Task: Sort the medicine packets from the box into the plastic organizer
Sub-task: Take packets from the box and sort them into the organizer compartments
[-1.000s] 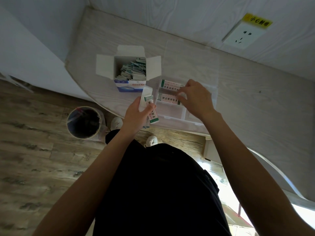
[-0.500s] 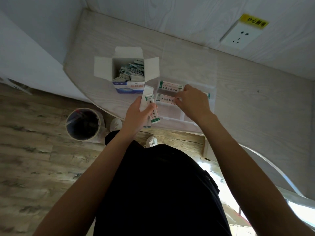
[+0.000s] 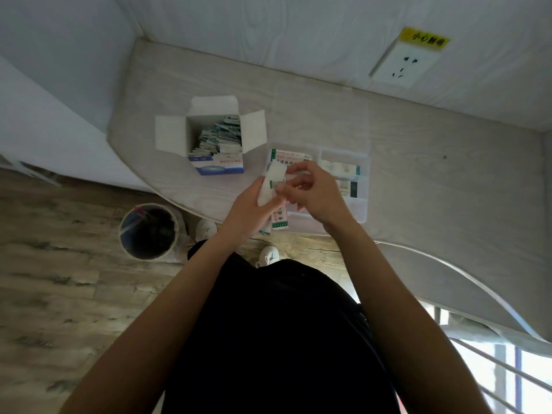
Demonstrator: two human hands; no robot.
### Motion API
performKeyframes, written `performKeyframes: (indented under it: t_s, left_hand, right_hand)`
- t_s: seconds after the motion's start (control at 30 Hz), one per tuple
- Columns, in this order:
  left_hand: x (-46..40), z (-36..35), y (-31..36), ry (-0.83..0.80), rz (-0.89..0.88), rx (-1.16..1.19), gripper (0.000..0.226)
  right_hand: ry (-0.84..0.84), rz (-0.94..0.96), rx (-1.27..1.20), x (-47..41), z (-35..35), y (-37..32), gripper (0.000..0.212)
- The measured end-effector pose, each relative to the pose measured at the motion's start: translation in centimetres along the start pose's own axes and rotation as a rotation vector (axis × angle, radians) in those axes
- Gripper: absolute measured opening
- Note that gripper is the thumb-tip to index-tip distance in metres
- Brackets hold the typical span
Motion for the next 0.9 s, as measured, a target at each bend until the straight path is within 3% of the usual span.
performKeyframes:
  t_s: [0.1,0.2,0.4,0.57,0.63,0.9]
  left_hand:
    - [-0.4,0.1,-0.3,-0.018,0.069,0.087,0.015]
    - [-0.8,0.5,-1.2,-0.012,0.166,0.265,0.025]
    - [-1.0,1.1,-1.0,0.017,0.13,0.183,0.022]
    - [-0.8,3.1,-1.8,0.132,0.108,0.173,0.012]
    - [-0.9,3.9,-2.5,0.18,0.136,0.144,0.011]
    - [-0.8,4.0,-2.5,0.184,0.121,0.096,0.017]
  right_hand:
    - [0.04,-0.007,-0.058,-0.2,0.3,0.1,0.028]
    - [0.065,-0.01,-0.081,-0.4,0.8,0.0,0.026]
    - [0.019,0.02,-0.036,-1.0,0.7,-0.5,0.019]
    - [0.311,0.012,-0.046,-1.4,3.4,0.7,0.021]
    - [0.342,0.007,-0.019,-1.3,3.6,1.3,0.016]
    - [0.211,0.059,0.555,-1.7,1.8,1.3,0.009]
Point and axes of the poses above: each hand's wrist, its own x-axis away from the middle knuckle, its own z-axis out of the back of the hand, y = z × x, the point moved 5 cm from there along -x, towards the middle knuckle, and after that the axes turned 14 degrees about z, right-handed, at the moved point
